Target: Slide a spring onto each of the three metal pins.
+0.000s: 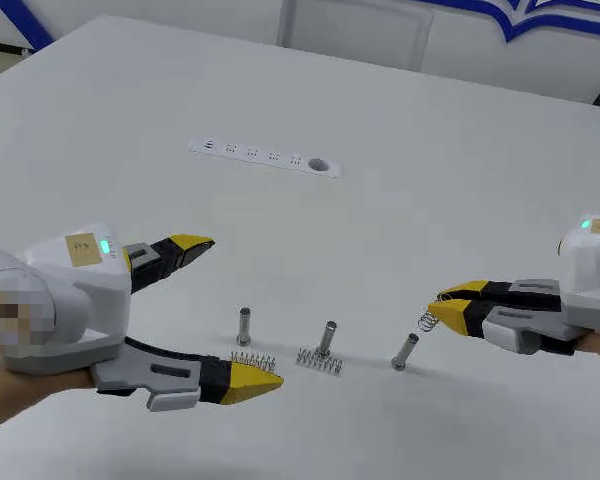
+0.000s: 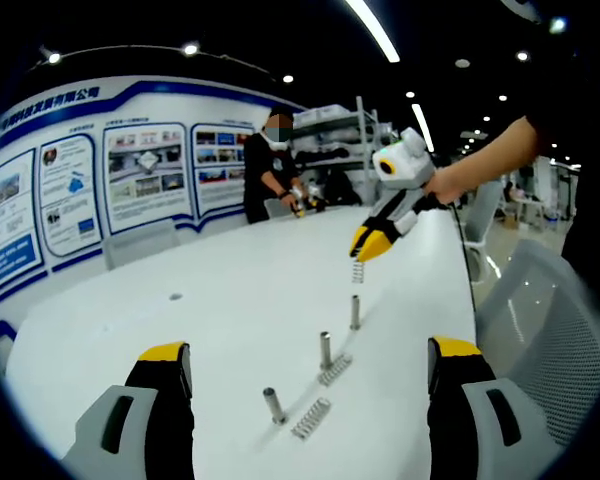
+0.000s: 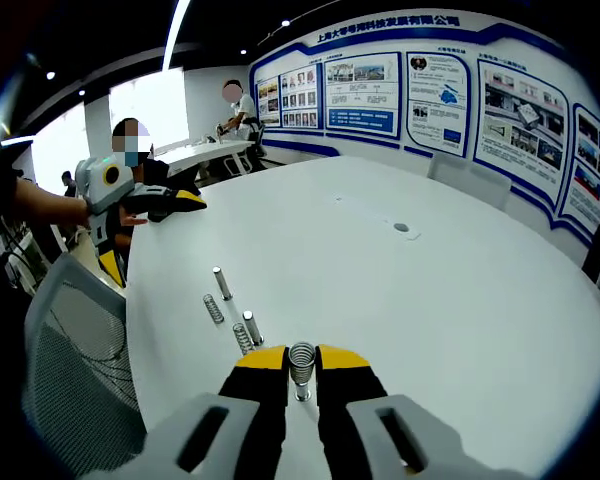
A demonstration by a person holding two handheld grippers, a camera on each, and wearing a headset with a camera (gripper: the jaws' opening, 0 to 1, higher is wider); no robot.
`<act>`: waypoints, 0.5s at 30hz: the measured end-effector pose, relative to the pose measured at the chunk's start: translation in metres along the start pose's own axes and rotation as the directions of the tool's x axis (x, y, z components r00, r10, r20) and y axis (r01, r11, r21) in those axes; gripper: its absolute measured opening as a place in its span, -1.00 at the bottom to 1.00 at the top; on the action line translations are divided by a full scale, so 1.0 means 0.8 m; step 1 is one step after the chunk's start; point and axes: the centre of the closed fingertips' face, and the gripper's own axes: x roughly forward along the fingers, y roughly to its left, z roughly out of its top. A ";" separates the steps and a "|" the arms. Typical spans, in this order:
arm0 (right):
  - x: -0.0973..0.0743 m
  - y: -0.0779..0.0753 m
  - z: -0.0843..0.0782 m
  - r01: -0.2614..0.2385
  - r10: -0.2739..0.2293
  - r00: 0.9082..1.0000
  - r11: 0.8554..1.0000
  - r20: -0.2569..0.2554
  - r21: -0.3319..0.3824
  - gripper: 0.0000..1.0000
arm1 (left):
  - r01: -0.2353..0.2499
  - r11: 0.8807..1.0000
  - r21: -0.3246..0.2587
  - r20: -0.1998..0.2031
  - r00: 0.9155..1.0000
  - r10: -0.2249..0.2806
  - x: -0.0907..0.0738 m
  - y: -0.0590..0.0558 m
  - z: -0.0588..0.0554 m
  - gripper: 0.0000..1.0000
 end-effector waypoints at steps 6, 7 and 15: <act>0.010 -0.002 -0.008 0.001 0.000 1.000 1.000 -0.017 0.010 -0.78 | -0.028 0.999 -0.044 0.002 1.000 0.028 0.001 0.004 -0.006 1.00; 0.012 -0.002 -0.009 0.000 0.001 1.000 1.000 -0.020 0.012 -0.78 | -0.030 0.998 -0.047 0.002 1.000 0.030 0.001 0.004 -0.007 1.00; 0.021 -0.005 -0.019 0.014 -0.015 0.998 1.000 -0.054 -0.016 -0.78 | -0.056 0.996 -0.076 0.010 0.998 0.057 -0.007 0.009 -0.010 1.00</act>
